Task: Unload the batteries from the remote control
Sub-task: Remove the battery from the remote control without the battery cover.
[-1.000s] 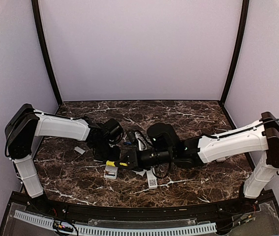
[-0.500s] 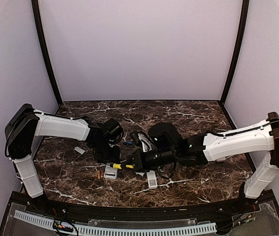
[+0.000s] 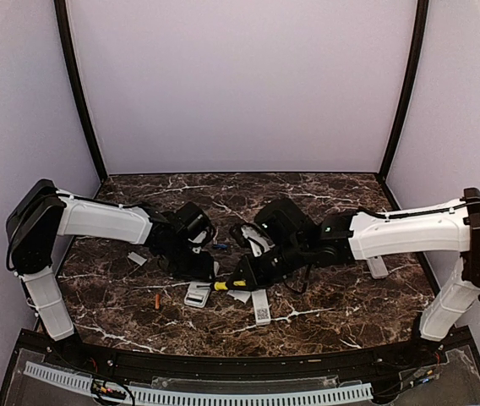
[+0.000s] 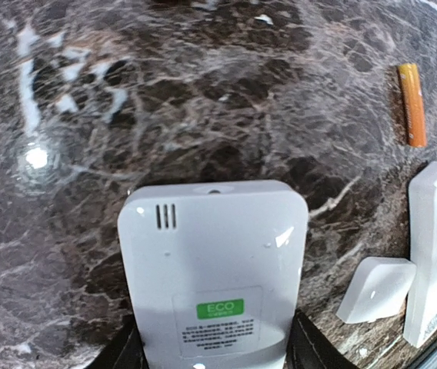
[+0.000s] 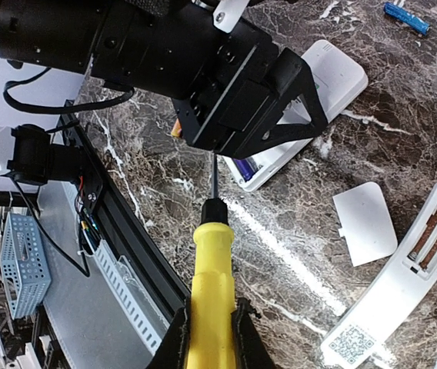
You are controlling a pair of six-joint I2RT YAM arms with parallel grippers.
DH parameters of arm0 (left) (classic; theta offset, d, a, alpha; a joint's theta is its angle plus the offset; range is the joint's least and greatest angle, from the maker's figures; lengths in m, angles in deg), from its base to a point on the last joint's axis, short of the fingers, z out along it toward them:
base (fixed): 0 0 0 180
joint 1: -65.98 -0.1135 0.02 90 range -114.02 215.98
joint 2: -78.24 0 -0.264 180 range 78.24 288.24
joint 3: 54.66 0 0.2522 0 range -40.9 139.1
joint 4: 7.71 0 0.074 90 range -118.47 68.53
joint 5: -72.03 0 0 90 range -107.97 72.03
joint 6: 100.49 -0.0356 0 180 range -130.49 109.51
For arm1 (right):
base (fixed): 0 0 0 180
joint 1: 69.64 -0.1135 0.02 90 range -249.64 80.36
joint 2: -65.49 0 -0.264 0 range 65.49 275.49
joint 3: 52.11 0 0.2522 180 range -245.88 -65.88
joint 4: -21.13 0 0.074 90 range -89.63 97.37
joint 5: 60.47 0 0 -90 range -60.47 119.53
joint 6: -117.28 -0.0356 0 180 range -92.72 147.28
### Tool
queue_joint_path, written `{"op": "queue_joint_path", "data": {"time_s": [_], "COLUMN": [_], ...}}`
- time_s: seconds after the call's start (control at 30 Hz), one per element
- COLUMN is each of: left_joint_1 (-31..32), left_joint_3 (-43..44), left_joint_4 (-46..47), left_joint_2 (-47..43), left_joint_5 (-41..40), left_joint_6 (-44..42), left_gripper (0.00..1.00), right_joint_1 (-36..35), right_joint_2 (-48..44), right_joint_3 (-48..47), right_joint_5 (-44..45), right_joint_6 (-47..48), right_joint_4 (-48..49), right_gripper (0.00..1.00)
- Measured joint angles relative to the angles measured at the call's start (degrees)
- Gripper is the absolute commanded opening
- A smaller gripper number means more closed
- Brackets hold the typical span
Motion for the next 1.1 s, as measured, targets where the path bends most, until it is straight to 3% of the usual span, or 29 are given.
{"op": "queue_joint_path", "data": {"time_s": [0.43, 1.1], "left_joint_1": [0.0, 0.1], "left_joint_3": [-0.5, -0.5], "left_joint_4": [2.0, 1.7], "left_joint_2": [0.1, 0.1], "left_joint_5": [5.3, 6.2], "left_joint_6": [-10.4, -15.2], "left_gripper": [0.28, 0.28], "right_joint_1": [0.2, 1.3], "right_joint_2": [5.9, 11.4], "right_joint_3": [-3.0, -7.3], "right_joint_5": [-1.3, -3.8], "right_joint_6": [5.8, 8.4], "right_joint_4": [-2.2, -5.9], "right_gripper": [0.00, 0.00]}}
